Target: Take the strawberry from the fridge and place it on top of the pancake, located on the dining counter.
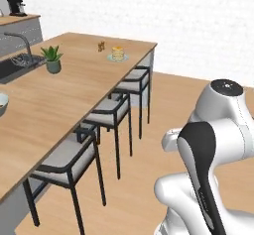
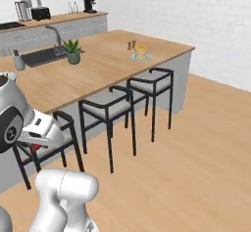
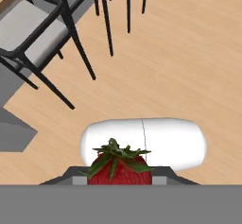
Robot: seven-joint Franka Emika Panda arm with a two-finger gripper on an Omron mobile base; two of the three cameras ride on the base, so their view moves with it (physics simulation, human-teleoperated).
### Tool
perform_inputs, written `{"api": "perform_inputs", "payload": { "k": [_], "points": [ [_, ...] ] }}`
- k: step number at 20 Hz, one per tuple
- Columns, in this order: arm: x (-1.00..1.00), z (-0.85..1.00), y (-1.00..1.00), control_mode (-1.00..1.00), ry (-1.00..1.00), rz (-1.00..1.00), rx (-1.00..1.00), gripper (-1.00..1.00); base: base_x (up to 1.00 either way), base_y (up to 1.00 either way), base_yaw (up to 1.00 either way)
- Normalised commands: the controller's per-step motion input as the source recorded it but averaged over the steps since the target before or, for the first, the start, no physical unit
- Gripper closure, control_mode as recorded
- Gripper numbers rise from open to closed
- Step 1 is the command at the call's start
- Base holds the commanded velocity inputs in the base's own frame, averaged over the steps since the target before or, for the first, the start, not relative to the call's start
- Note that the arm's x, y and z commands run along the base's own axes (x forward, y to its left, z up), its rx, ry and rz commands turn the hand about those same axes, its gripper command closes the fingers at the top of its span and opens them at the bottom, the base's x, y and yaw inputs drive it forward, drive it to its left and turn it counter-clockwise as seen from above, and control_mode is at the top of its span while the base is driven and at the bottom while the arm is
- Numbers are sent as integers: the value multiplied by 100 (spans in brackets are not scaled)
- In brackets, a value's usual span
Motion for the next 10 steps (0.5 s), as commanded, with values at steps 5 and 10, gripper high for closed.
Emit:
{"api": "perform_inputs", "payload": {
  "k": [5,10],
  "points": [
    [0,0,0,100,0,0,0,100,67,-79,58],
    [0,0,0,100,0,0,0,100,36,-90,65]
  ]
}}
